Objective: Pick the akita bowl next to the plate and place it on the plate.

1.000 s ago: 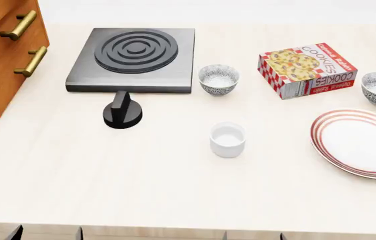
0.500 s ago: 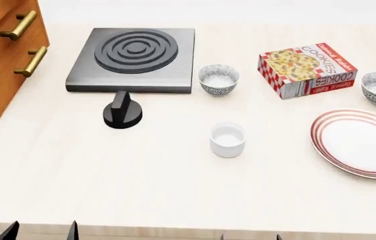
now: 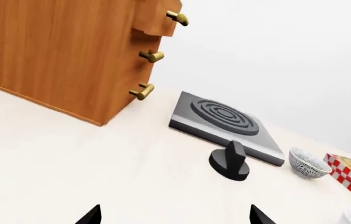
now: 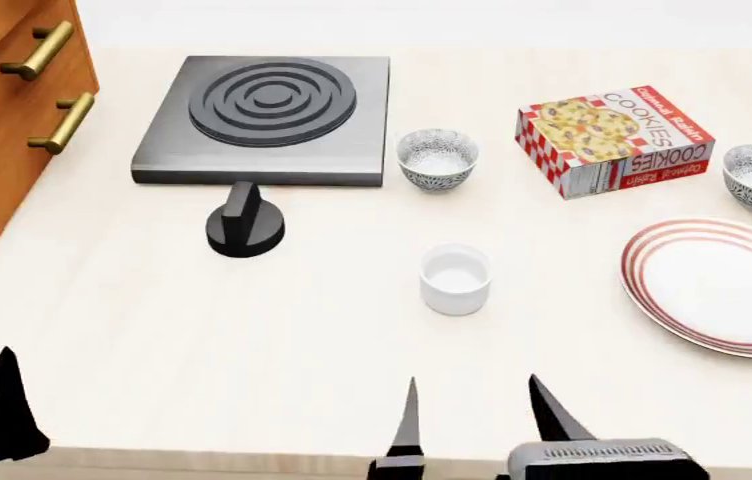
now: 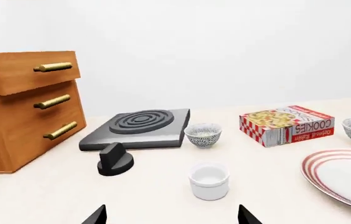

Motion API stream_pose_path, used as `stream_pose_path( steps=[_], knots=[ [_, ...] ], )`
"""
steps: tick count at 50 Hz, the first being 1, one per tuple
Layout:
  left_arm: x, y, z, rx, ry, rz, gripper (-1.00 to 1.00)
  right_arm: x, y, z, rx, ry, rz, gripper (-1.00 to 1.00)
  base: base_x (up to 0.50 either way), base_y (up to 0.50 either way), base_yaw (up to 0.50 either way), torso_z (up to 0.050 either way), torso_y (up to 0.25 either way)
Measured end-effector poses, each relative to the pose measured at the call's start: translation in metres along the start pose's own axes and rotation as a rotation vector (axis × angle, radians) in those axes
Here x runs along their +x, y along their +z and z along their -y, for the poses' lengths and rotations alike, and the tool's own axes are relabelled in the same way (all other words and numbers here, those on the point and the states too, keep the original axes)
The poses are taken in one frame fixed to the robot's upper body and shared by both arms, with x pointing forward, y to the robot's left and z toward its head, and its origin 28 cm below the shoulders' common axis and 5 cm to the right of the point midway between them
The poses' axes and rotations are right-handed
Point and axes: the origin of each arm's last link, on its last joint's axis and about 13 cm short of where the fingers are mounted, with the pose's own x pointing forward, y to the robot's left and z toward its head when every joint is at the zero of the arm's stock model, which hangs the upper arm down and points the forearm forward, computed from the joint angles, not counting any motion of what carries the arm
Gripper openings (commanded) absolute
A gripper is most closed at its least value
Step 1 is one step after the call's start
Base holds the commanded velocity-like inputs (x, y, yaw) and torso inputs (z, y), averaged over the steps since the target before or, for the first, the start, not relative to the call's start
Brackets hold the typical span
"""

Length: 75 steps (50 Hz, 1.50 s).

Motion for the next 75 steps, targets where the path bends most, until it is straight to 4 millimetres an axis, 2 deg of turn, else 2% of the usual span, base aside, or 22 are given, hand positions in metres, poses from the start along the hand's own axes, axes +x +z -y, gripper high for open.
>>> stream_pose_path(
  steps=[10, 22, 75],
  knots=[
    [0.014, 0.004, -0.016, -0.056, 0.082, 0.003, 1.00, 0.009, 0.039, 0.000, 0.049, 0.054, 0.095, 1.00, 0.00, 0.00, 0.00, 0.000, 0.000],
    [0.018, 0.005, -0.023, -0.077, 0.120, 0.006, 1.00, 0.009, 0.058, 0.003, 0.068, 0.081, 0.147, 1.00, 0.00, -0.08, 0.00, 0.000, 0.000],
    [0.019, 0.003, -0.026, -0.083, 0.137, 0.007, 1.00, 0.006, 0.065, 0.010, 0.091, 0.065, 0.150, 1.00, 0.00, -0.40, 0.00, 0.000, 0.000]
  ],
)
